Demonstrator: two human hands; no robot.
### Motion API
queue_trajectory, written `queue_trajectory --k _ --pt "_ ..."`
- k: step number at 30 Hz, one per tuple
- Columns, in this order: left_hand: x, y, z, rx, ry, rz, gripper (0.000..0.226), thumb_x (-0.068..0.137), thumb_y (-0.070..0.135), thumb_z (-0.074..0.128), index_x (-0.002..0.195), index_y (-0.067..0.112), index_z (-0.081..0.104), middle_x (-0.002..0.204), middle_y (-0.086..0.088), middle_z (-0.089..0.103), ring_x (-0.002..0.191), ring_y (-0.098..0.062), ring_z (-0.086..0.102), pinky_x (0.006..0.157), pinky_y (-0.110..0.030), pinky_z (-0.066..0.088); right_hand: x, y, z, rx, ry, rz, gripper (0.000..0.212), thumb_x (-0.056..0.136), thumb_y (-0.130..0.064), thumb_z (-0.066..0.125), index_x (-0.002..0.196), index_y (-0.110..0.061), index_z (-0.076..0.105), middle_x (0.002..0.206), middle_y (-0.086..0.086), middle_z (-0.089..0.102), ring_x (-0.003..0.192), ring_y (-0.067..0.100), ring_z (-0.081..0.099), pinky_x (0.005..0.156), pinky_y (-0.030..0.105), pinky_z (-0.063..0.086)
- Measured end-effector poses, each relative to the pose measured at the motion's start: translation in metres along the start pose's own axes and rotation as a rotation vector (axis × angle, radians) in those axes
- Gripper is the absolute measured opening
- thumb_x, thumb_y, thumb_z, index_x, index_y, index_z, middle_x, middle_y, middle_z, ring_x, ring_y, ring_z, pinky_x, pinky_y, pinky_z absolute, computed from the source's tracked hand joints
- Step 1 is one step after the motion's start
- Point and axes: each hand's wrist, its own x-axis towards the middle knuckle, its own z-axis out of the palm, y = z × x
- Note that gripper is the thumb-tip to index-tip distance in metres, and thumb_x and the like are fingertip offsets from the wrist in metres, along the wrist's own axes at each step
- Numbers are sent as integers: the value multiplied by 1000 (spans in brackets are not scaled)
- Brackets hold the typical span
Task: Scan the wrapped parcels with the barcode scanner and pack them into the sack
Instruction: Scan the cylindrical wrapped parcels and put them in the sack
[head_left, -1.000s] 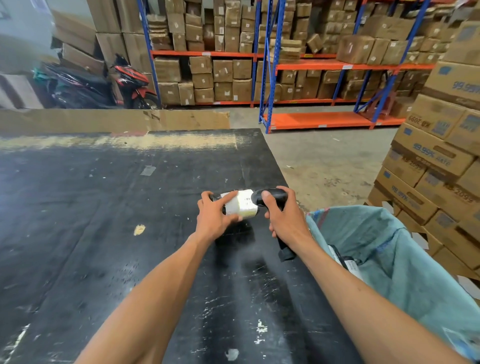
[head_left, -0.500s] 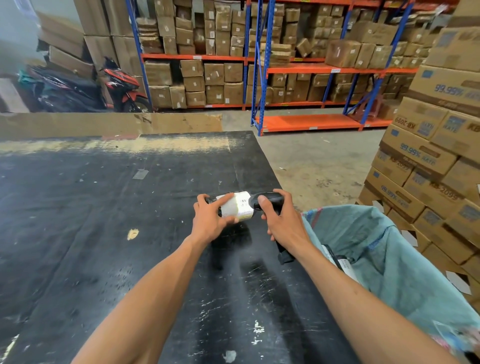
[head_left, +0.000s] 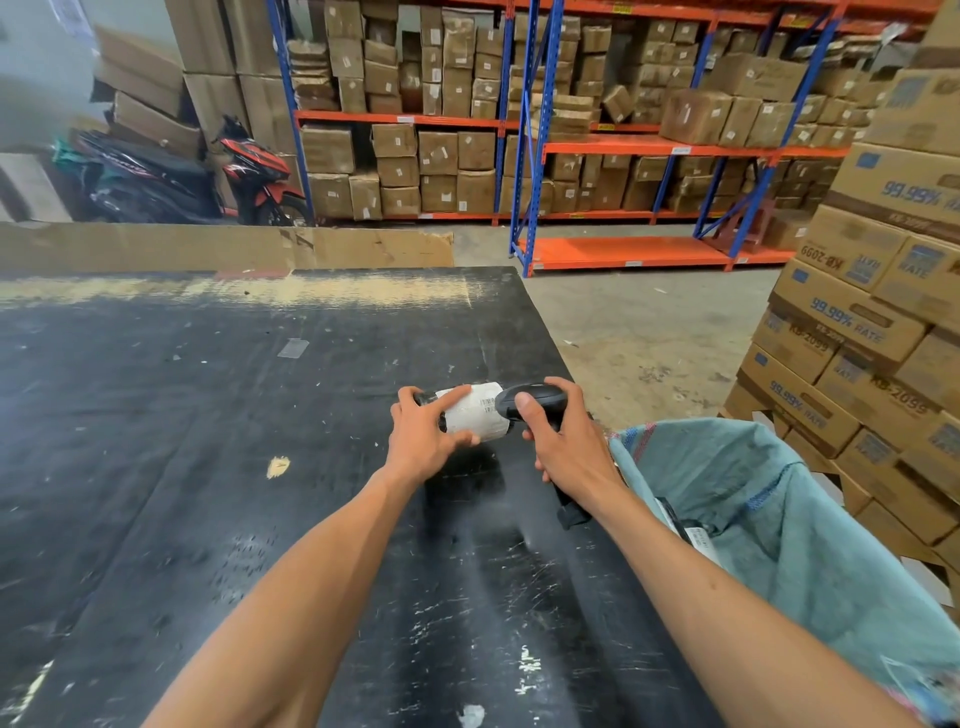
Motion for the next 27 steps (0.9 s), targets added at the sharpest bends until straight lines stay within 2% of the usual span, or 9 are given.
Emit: queue_trajectory --k 4,8,12,16,21,23,27 --pt "0 -2 -3 -6 -3 0 72 75 47 86 140 50 54 134 -1 26 131 -25 27 111 -43 37 0 -2 3 -21 4 -4 60 87 -81 52 136 -48 35 103 -1 73 72 17 68 57 30 56" --pt "-1 -4 -6 -7 -7 -6 72 75 46 86 140 49 54 136 -2 27 131 -26 27 112 -44 37 1 -1 5 -42 10 -14 63 88 -80 50 138 -46 35 103 -1 73 77 20 68 66 38 60" --pt "-3 -4 -7 7 -8 -8 73 76 47 86 141 47 54 135 -2 28 131 -26 27 113 -45 36 3 -1 7 -39 11 -31 57 89 -78 50 135 -48 34 102 0 72 76 18 67 66 36 58" --pt "-4 -4 -7 1 -12 -10 73 77 46 86 142 46 54 134 -1 27 132 -25 26 113 -44 35 2 1 7 -38 15 -38 57 87 -80 50 133 -50 34 102 -1 72 78 19 67 73 40 61" --pt "-4 -3 -5 -1 -16 -16 73 77 46 85 143 47 53 136 -2 27 131 -25 27 112 -44 36 0 3 6 -39 13 -32 57 88 -79 53 134 -50 35 104 -2 73 79 18 67 74 41 62" --pt "-4 -3 -4 -6 -15 -17 73 77 46 85 142 47 53 136 -2 27 131 -24 27 112 -44 36 -1 3 5 -36 12 -24 56 89 -78 53 135 -50 35 104 -2 73 80 18 67 71 40 62" --pt "-5 -3 -5 -35 -8 -21 73 76 44 87 141 47 54 131 3 25 131 -23 26 113 -41 34 -3 0 3 -8 14 -3 52 91 -74 55 134 -50 36 102 -1 73 77 20 68 56 28 56"
